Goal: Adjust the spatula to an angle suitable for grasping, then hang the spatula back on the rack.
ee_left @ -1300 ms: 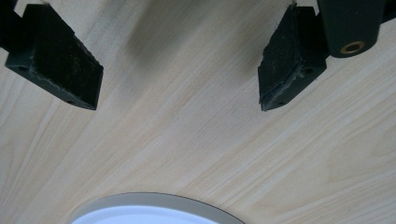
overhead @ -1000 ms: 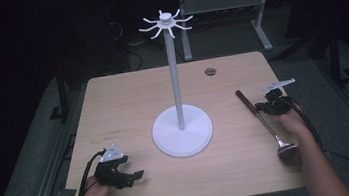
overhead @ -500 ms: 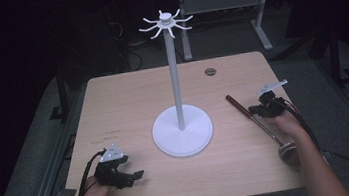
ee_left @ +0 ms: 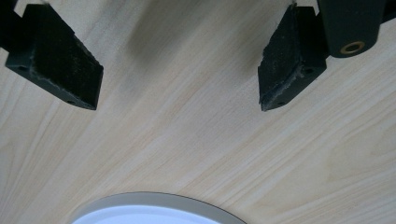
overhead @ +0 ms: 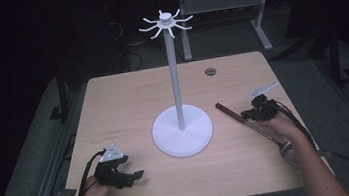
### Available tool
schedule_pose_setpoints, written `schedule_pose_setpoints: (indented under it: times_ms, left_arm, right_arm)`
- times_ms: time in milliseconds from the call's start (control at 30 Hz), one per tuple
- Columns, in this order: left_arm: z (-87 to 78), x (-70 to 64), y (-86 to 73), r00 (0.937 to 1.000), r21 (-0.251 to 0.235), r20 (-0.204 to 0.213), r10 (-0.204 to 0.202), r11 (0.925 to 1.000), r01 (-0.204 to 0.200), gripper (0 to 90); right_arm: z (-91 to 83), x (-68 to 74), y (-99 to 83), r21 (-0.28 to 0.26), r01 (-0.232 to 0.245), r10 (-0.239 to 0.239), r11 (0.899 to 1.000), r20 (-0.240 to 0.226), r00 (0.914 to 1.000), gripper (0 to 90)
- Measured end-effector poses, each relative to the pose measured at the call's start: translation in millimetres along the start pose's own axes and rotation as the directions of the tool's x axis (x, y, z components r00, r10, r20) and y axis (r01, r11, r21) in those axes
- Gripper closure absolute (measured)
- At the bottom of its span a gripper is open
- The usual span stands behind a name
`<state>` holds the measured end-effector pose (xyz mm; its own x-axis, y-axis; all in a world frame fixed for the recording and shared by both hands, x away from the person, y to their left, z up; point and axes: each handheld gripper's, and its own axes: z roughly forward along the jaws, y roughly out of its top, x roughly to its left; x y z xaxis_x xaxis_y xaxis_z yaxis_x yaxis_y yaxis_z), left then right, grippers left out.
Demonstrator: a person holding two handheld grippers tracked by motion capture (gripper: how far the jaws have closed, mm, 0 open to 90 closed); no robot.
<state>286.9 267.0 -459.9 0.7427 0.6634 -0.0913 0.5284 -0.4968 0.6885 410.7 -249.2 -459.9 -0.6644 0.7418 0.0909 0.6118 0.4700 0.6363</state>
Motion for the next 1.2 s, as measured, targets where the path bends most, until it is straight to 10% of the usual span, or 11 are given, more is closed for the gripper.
schedule_pose_setpoints:
  times_ms: [367, 633, 1200]
  left_arm:
    - [0.0, 0.1, -0.1, 1.0000, -0.001, 0.001, 0.001, 1.0000, -0.001, 13.8]
    - [-0.2, -0.1, -0.1, 1.0000, 0.000, 0.000, 0.003, 1.0000, -0.003, 13.9]
    - [1.4, -0.1, -0.3, 1.0000, 0.006, 0.004, -0.007, 1.0000, 0.007, 13.8]
  right_arm:
    - [0.8, 7.8, 2.9, 0.021, 0.048, -0.047, 0.999, -0.051, 0.9976, 89.7]
    - [-8.1, 6.8, 7.2, 0.020, -0.007, 0.008, 1.000, -0.047, 0.9989, 77.5]
    - [-22.0, 27.7, 45.3, 0.184, 0.057, -0.052, 0.981, -0.032, 0.9982, 63.3]
